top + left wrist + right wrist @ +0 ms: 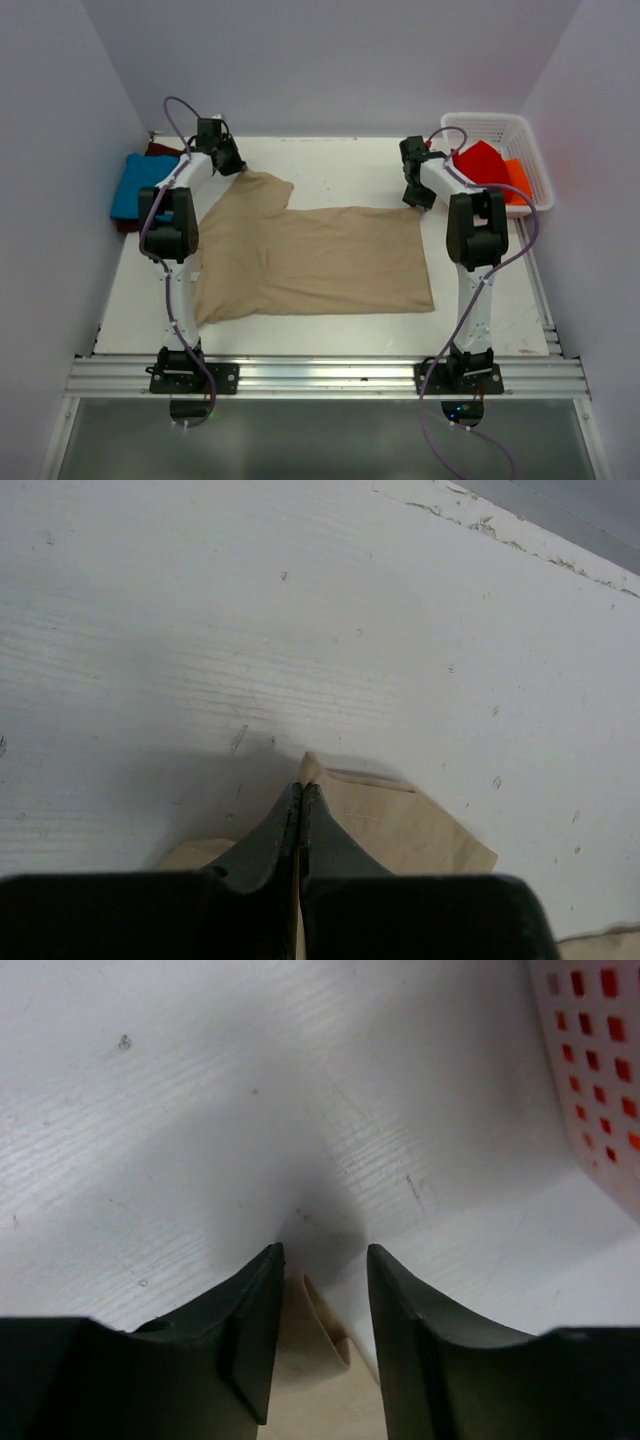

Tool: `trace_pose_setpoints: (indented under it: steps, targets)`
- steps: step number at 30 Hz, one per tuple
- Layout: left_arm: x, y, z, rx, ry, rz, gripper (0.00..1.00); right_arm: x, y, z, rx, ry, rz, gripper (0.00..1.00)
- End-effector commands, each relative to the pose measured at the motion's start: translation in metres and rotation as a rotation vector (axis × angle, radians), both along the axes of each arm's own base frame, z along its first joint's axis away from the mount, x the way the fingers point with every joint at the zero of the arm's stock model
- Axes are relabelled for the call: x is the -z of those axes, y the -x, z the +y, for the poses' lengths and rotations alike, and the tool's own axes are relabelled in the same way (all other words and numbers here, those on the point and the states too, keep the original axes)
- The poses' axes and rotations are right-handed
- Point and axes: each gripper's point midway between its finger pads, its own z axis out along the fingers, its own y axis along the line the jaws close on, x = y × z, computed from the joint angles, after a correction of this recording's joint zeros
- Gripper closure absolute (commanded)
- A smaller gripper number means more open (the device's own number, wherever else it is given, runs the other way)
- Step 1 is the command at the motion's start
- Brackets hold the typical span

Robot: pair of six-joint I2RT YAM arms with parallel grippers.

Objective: Fold and stack the t-shirts
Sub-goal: Fold the tshirt

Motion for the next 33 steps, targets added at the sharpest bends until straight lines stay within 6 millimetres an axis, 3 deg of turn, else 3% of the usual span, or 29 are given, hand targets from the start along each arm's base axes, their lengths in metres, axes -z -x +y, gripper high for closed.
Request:
trace_pose_setpoints:
  steps: [1,5,15,22,27,33]
  targets:
    - [-0.034,-0.001,0.005,0.002,0.007,-0.059,1.00,0.002,0.018,0.006,0.002,-0.045,0.017,0.60]
    - [-0.030,0.002,0.006,0.001,0.002,-0.047,1.00,0.001,0.025,0.014,-0.006,-0.108,0.001,0.69]
    - [-0.033,0.006,0.006,0.000,0.003,-0.044,1.00,-0.023,0.036,0.023,-0.038,-0.169,-0.046,0.63]
    - [-0.032,0.011,0.006,0.001,-0.003,-0.037,1.00,-0.039,0.037,0.037,-0.093,-0.244,-0.089,0.75]
    - [-0.032,0.012,0.006,0.003,0.000,-0.035,1.00,-0.058,0.054,0.045,-0.134,-0.282,-0.119,0.76]
    - [-0.025,0.016,0.005,0.002,0.005,-0.016,1.00,-0.060,0.059,0.047,-0.150,-0.283,-0.110,0.75]
